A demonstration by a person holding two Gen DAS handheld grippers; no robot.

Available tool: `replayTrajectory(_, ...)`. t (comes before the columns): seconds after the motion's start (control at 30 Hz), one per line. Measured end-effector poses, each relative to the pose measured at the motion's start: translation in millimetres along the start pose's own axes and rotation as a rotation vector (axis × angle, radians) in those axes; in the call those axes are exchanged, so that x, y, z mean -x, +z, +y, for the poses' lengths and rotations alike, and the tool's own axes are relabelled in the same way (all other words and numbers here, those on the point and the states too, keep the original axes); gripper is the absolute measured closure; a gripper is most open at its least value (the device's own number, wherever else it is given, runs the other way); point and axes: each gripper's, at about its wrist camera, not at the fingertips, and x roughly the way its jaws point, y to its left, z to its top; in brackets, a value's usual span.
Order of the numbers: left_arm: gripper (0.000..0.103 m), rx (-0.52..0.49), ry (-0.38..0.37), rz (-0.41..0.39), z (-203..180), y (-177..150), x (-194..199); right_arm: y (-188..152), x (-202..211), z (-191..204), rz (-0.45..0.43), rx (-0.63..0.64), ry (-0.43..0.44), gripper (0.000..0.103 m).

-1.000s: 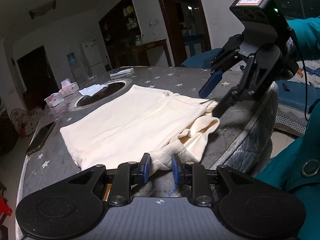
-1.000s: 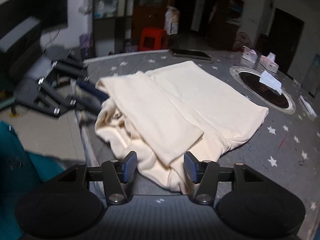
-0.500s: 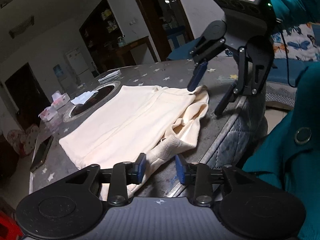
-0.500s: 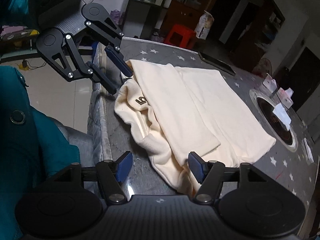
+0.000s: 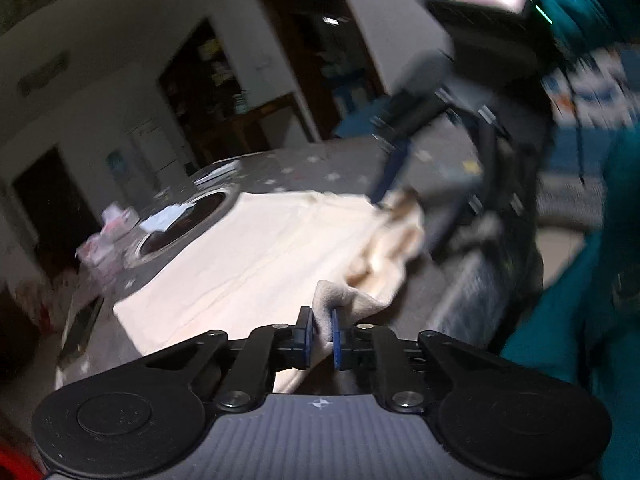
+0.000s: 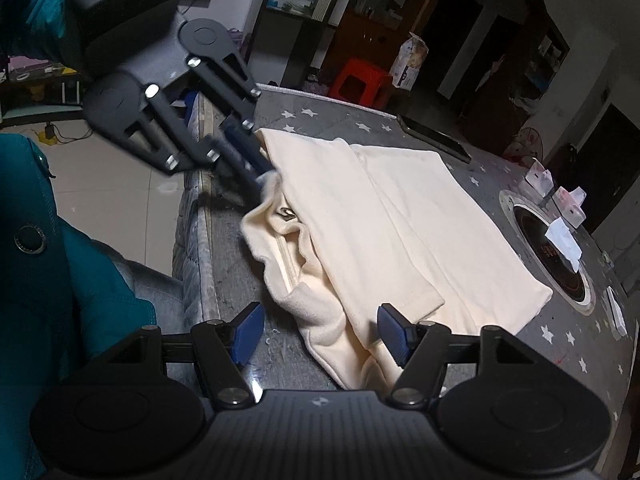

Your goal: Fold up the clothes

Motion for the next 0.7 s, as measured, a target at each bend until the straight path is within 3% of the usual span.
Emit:
replayTrajectory(0.2, 0.094, 0.192, 0.008, -0.026, 33.6, 11.2, -7.7, -0.8, -9.2, -5.8, -0.042, -0.02, -0.024, 0.041)
replayTrajectory(0.3, 0.094, 0.243, 0.007, -0.019, 43.1, 13.7, -14.0, -1.1, -16.2, -9.9, -0.061, -0.052, -0.029, 0.056)
replayTrajectory(0.33, 0.094, 0.248, 0.007, -0.013, 44.3, 13.2, -15.2, -0.7, -18.3, -13.0, -0.058, -0.079, -0.022, 0.071)
replayTrajectory(0.37, 0.094, 0.247, 0.007, -0.008, 44.4, 11.5, -14.8, -0.3, -20.3, -16.1, -0.055, -0.105, -0.015, 0.079)
replayTrajectory(0.53, 0.082, 0.214, 0.025, 0.018, 38.8, 2.3, -5.3, 2.2, -17.1, -33.1, -0.07, -0.221, 0.008, 0.087)
replayTrajectory(0.6, 0.063, 0.19, 0.04, 0.028, 34.7, -1.6, 0.0, 3.2, -15.8, -39.8, -0.077, -0.266, 0.017, 0.088)
replayTrajectory(0.7, 0.06, 0.134, 0.067, 0.05, 27.2, -8.4, 2.3, 5.8, -13.4, -46.5, -0.09, -0.287, 0.019, 0.089)
